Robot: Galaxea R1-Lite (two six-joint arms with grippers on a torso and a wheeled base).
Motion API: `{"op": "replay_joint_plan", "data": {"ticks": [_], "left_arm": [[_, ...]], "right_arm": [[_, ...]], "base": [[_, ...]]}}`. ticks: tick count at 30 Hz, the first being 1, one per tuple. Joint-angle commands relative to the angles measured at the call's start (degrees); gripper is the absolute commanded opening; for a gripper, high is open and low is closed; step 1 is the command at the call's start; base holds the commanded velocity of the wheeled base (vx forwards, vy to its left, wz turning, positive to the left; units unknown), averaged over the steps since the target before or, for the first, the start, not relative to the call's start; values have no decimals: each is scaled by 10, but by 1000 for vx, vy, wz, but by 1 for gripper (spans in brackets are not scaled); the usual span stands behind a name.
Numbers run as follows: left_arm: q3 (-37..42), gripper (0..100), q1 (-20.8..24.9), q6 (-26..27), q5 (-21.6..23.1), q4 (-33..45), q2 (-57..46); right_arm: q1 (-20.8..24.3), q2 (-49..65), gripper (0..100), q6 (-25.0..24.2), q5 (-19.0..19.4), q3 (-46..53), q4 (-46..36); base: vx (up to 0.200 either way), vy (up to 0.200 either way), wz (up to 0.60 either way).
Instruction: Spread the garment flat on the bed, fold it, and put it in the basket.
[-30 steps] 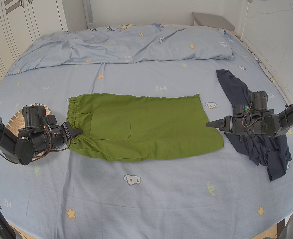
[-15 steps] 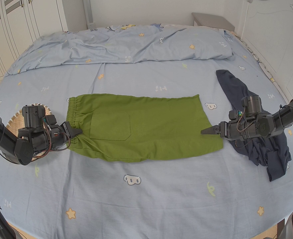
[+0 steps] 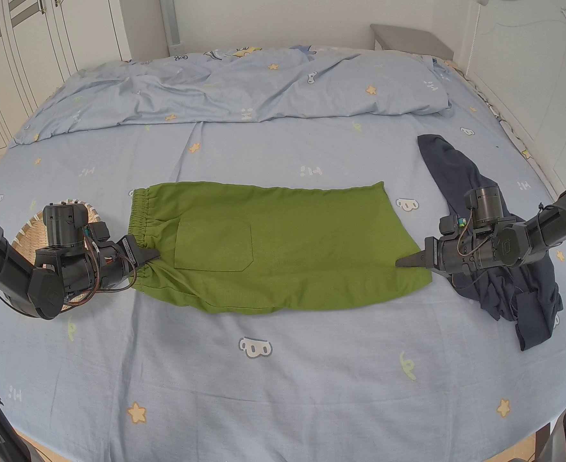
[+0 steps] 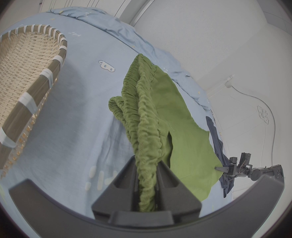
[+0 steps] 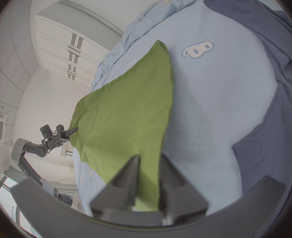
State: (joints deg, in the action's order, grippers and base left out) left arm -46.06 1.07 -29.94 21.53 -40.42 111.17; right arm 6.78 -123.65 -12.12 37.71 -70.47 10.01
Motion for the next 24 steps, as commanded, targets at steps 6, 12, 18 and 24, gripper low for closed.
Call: {"op": "replay_joint_plan", "data": {"ticks": [6, 12, 18, 24], "left_arm": [[0, 0, -1, 0, 0, 0, -1], [-5, 0, -4, 4, 0, 34, -9], [-14, 0, -13, 51, 6, 150, -60], [20, 0, -14, 84, 6, 202, -91]], "right_arm": [[-9, 3, 0, 0, 0, -5, 3], [-3, 53, 0, -1, -1, 20, -11], [3, 148, 0, 5, -1, 60, -76], [2, 225, 0, 8, -4, 152, -89]], "base": [[0, 0, 0], [0, 0, 0], [0, 0, 0], [0, 0, 0]]}}
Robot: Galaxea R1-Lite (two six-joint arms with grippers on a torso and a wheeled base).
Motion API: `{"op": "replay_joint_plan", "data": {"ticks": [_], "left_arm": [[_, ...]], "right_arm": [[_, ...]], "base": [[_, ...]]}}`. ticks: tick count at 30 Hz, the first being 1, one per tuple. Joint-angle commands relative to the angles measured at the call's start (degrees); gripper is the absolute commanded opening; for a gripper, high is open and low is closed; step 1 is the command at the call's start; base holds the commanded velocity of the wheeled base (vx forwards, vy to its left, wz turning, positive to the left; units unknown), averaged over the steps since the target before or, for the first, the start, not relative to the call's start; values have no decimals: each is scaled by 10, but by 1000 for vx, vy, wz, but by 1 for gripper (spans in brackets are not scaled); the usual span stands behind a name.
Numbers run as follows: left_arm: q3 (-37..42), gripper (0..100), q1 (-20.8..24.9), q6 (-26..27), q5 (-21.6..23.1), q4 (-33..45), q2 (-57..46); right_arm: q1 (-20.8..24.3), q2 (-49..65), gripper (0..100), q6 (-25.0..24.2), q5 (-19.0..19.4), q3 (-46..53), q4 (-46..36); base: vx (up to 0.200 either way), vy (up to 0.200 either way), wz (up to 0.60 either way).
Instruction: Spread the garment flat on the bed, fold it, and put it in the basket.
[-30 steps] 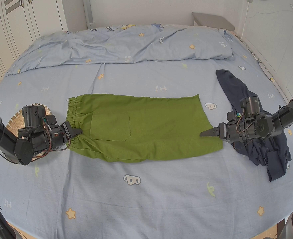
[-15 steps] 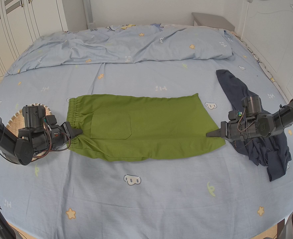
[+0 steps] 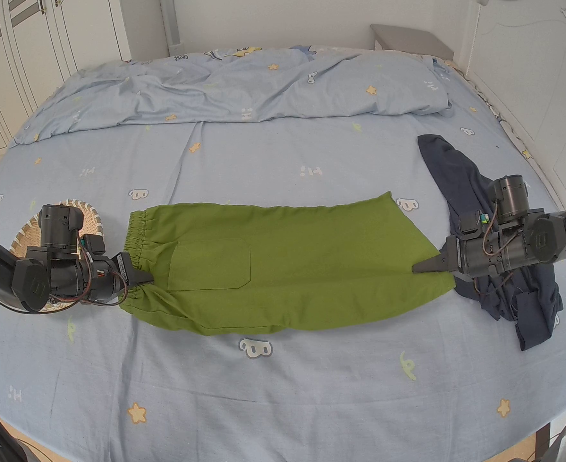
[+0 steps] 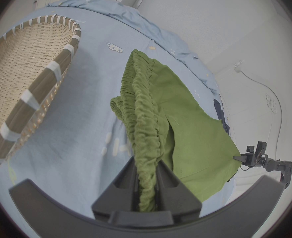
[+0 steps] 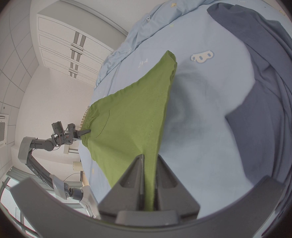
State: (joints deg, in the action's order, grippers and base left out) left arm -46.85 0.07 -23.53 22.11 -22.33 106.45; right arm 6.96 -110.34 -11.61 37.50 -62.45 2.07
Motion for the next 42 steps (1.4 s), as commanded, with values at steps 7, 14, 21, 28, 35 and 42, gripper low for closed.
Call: {"op": "replay_joint_plan", "data": {"ticks": [7, 14, 21, 28, 35, 42], "left_arm": [[128, 0, 4, 25, 0, 19, -88], [243, 0, -3, 28, -1, 0, -124], [328, 0, 1, 33, -1, -39, -157], [374, 0, -1, 33, 1, -82, -154], [383, 0, 1, 33, 1, -94, -154], [384, 0, 4, 34, 0, -102, -157]], "right_arm": [[2, 143, 0, 40, -1, 196, -6], [24, 164, 0, 47, -1, 327, 51], [38, 168, 0, 43, -2, 410, 120], [37, 163, 0, 43, -2, 475, 192], [34, 147, 100, 47, -1, 489, 225], [24, 144, 100, 42, -1, 510, 297]], "base": [[0, 0, 0], [0, 0, 0], [0, 0, 0], [0, 0, 0], [0, 0, 0], [0, 0, 0]]}}
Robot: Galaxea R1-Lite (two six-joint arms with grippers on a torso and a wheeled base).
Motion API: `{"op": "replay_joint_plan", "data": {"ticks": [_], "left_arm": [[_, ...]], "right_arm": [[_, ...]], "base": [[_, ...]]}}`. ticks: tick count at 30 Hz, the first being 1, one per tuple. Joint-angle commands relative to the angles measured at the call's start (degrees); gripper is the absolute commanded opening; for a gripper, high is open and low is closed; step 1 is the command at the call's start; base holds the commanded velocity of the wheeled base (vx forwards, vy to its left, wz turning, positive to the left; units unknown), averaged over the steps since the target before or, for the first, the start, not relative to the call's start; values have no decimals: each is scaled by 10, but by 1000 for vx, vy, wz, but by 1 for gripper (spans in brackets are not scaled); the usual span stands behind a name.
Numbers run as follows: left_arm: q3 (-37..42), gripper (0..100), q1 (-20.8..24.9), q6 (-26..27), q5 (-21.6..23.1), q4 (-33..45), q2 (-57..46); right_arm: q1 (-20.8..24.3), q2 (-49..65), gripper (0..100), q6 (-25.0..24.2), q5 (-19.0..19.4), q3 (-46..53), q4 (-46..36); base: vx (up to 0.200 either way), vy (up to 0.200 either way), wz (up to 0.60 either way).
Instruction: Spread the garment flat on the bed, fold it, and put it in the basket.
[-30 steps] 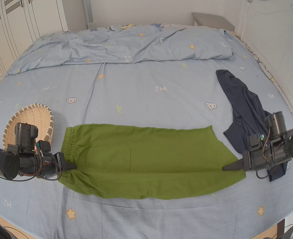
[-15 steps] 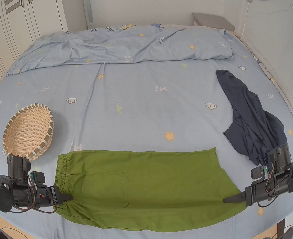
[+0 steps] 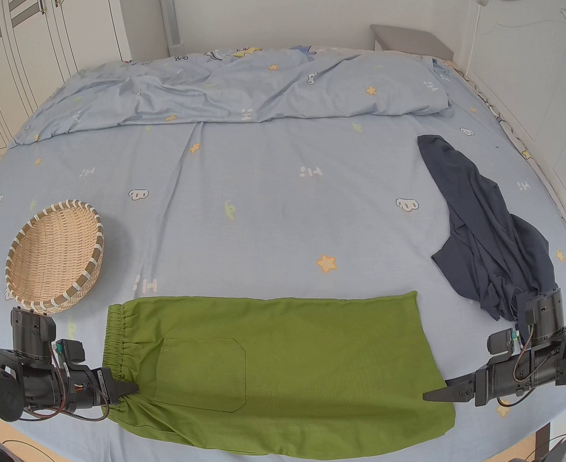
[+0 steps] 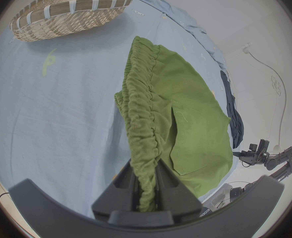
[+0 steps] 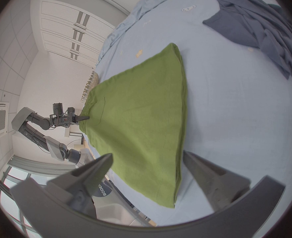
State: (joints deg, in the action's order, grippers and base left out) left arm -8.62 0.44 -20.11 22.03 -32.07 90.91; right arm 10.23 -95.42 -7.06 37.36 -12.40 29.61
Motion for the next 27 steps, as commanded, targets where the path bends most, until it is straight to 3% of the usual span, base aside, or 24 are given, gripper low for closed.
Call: {"op": "replay_joint_plan", "data": {"ticks": [1, 3, 7, 9, 12, 15, 18, 21, 27], "left_arm": [[2, 0, 0, 0, 1, -4, -3], [-4, 0, -8, 3, -1, -4, -33], [-16, 0, -20, 16, -1, 2, -68], [-46, 0, -40, 53, -2, 36, -96], [-90, 0, -43, 110, -6, 155, -134], [-119, 0, -50, 133, -7, 221, -158], [-187, 0, -101, 208, -7, 325, -185], [-225, 0, -129, 246, -6, 362, -193], [-263, 0, -134, 252, -9, 391, -192]], "right_arm": [[-11, -3, 100, -5, 0, 8, 26], [-39, 6, 100, -5, -2, -8, 55], [-51, 32, 100, -5, -5, -32, 68], [-54, 80, 100, -6, -34, -66, 86], [-50, 115, 100, -30, -62, -116, 85], [-50, 118, 100, -45, -63, -135, 85], [-50, 117, 100, -54, -63, -155, 85], [-50, 114, 100, -56, -63, -170, 84], [-38, 117, 100, -71, -63, -195, 57]], "base": [[0, 0, 0], [0, 0, 0], [0, 0, 0], [0, 0, 0], [0, 0, 0], [0, 0, 0], [0, 0, 0], [0, 0, 0], [0, 0, 0]]}}
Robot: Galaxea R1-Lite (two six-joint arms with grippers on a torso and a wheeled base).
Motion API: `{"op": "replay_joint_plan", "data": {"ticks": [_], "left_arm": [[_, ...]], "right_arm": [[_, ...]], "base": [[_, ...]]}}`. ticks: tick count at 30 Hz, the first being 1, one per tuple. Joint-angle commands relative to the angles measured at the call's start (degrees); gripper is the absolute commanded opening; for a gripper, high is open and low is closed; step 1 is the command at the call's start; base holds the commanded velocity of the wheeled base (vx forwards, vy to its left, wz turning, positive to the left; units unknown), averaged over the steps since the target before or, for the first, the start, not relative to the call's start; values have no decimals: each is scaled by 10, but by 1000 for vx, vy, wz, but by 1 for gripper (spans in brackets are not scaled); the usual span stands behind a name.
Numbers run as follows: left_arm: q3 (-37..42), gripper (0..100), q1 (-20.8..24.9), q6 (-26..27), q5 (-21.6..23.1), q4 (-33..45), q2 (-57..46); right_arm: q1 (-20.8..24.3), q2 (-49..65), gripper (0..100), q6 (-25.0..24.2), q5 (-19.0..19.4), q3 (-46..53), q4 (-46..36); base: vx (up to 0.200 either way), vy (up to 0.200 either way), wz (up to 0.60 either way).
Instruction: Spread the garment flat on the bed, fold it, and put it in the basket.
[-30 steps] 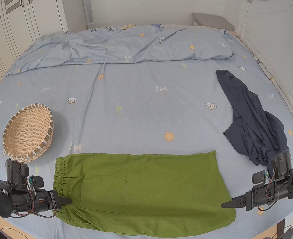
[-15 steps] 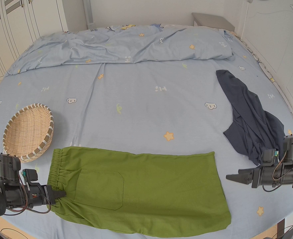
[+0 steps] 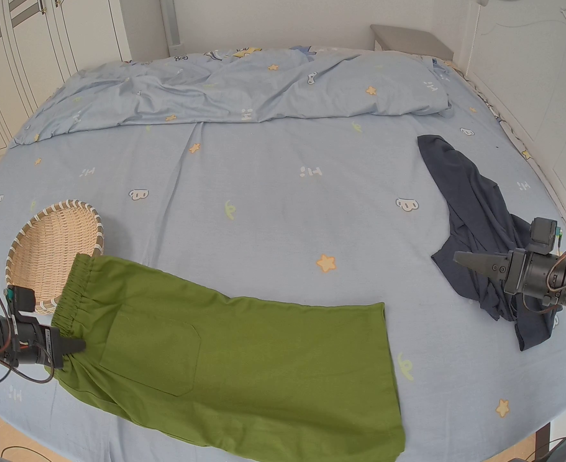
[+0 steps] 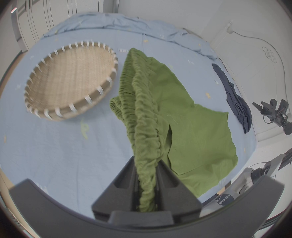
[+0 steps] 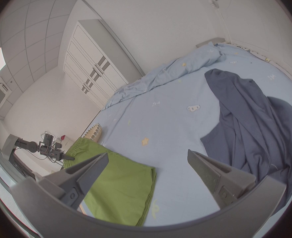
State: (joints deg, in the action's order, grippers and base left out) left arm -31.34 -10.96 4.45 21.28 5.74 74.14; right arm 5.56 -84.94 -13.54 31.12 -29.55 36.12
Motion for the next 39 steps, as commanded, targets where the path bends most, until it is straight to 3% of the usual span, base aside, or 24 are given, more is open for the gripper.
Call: {"op": "replay_joint_plan", "data": {"ticks": [1, 10, 13, 16, 19, 24, 27, 28, 36, 39], "left_arm": [[-33, 0, -20, 7, -4, 12, -24], [-41, 0, 15, 12, -12, 16, -26], [-68, 0, 77, 13, -104, 38, -28], [-121, 0, 147, 6, -159, 96, -25], [-166, 0, 201, -9, -167, 142, -23], [-231, 0, 307, -88, -173, 219, -18], [-237, 0, 343, -106, -173, 242, -15], [-234, 0, 376, -118, -174, 251, -9], [-239, 0, 459, -139, -181, 218, 31], [-246, 0, 492, -142, -206, 196, 57]], "right_arm": [[9, 13, 100, -6, 0, -23, -8], [9, 13, 100, -7, -1, -16, -10], [7, 14, 100, -7, -1, -15, -10], [8, 14, 100, -7, -1, -15, -10], [9, 15, 100, -8, -2, -15, -11], [8, 15, 100, -8, -2, -14, -12], [9, 15, 100, -8, -2, -14, -12], [9, 14, 100, -8, -2, -14, -12], [16, 14, 100, -7, -3, -12, -18], [20, 13, 100, -5, -4, -9, -18]], "base": [[0, 0, 0], [0, 0, 0], [0, 0, 0], [0, 0, 0], [0, 0, 0], [0, 0, 0], [0, 0, 0], [0, 0, 0], [0, 0, 0], [0, 0, 0]]}}
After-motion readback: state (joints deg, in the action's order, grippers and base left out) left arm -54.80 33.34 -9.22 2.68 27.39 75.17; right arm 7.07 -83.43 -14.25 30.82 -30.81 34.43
